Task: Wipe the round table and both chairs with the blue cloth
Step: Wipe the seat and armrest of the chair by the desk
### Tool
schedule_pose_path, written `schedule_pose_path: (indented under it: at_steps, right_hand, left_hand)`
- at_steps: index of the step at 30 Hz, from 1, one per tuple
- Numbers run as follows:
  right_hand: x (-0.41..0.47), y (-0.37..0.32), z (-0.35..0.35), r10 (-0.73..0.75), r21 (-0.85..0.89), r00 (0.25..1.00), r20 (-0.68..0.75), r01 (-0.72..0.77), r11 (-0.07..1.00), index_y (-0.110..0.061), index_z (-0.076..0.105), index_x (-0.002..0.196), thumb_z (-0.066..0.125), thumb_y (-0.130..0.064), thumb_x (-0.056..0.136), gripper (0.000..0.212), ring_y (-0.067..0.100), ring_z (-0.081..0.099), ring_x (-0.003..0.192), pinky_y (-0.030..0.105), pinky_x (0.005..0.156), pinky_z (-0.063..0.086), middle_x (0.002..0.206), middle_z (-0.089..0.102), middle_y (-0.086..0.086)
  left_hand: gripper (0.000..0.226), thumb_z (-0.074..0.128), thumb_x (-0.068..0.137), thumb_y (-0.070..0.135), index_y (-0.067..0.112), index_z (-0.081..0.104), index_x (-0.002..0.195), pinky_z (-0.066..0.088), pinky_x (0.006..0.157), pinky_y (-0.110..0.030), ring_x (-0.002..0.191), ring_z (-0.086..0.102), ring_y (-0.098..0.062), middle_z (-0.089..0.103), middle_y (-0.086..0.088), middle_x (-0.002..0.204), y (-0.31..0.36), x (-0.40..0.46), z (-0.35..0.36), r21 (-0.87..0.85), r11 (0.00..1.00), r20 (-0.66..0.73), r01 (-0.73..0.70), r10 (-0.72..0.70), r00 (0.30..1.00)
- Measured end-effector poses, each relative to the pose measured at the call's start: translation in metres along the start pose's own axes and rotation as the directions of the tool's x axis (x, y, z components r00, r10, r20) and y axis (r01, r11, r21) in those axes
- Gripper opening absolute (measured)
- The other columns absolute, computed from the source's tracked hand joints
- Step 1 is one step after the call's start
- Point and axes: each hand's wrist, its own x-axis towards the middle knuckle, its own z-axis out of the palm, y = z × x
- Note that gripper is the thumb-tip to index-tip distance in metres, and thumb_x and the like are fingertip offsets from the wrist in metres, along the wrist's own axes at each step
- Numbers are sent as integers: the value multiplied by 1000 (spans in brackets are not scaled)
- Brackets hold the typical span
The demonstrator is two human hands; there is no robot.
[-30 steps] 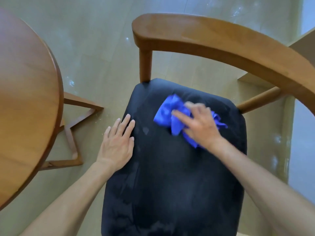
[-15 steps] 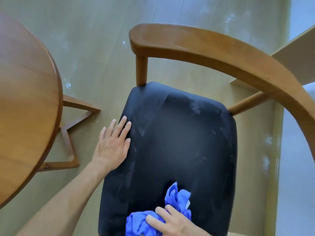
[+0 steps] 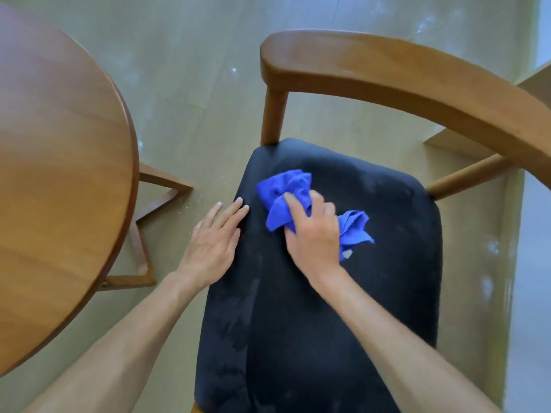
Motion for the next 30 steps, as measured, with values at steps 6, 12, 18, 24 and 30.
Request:
schedule_pose_path:
  at_steps: [6,12,18,24,30]
  right_hand:
    - [-138,-45,-22,-508,315,818,271,423,849,-31,62,115,54,-13,84,38,29,53,82,40,68,46,114,60,6]
    - [-79,65,-69,-345,186,902,258,304,934,-24,57,131,54,-35,88,44,30,35,137,49,108,31,148,39,9]
    - [-79,160,-53,12,-173,962,273,37,984,-20,48,140,35,-39,93,51,29,27,142,55,111,25,153,30,8]
    - [-89,160,-33,46,-192,976,215,-4,981,-21,35,145,34,-36,91,55,29,19,145,55,115,13,157,23,8]
    - [-89,164,-28,42,-174,983,181,-10,985,-23,37,143,36,-37,89,56,29,21,145,55,115,14,156,26,8]
  left_hand:
    - [53,27,97,36,23,34,148,29,113,-45,145,25,-20,29,6,156,8,-24,-17,68,979,-162,-190,199,966]
    - [74,52,80,66,25,48,141,26,110,-56,141,33,-32,41,-8,150,53,-78,8,269,790,20,-550,567,824]
    - [80,73,61,56,37,46,134,53,79,-49,102,58,-36,48,-13,135,34,-87,48,502,534,266,-680,653,709]
    - [36,57,80,36,26,54,114,44,56,-36,69,54,-30,64,-11,107,50,-29,31,498,642,-41,-582,688,724]
    - [53,51,79,35,27,49,131,47,66,-41,83,54,-37,55,-17,117,86,124,-20,495,863,-385,-103,325,864]
